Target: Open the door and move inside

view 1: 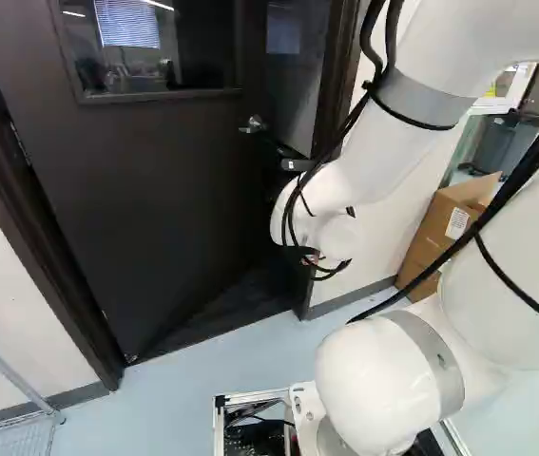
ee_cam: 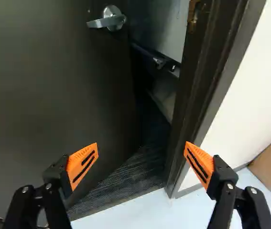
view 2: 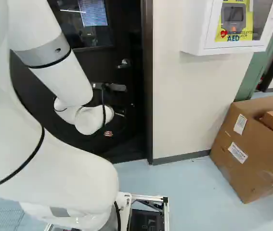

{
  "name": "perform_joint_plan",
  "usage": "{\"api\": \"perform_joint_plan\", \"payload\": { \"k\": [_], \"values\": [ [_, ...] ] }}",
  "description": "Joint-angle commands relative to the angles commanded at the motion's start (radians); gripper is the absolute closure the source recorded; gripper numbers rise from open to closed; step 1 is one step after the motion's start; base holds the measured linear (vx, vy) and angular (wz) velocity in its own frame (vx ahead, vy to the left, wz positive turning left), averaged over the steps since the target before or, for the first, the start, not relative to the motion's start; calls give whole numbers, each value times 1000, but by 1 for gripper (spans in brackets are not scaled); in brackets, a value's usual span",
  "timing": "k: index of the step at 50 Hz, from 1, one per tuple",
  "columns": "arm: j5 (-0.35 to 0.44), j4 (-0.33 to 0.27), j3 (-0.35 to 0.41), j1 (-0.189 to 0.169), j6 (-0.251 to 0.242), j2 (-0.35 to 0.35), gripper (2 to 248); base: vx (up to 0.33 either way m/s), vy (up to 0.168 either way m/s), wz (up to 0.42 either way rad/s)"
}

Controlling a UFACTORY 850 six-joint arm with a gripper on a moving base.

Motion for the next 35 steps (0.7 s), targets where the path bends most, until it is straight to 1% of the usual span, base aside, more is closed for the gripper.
{"api": "perform_joint_plan", "payload": {
  "k": [20, 27, 35],
  "values": [
    [0, 0, 0, 0, 0, 0, 3, 12, -3, 12],
    [0, 0, 0, 0, 0, 0, 3, 97, 14, -14],
    [0, 0, 0, 0, 0, 0, 3, 115, 52, -21]
  ]
}}
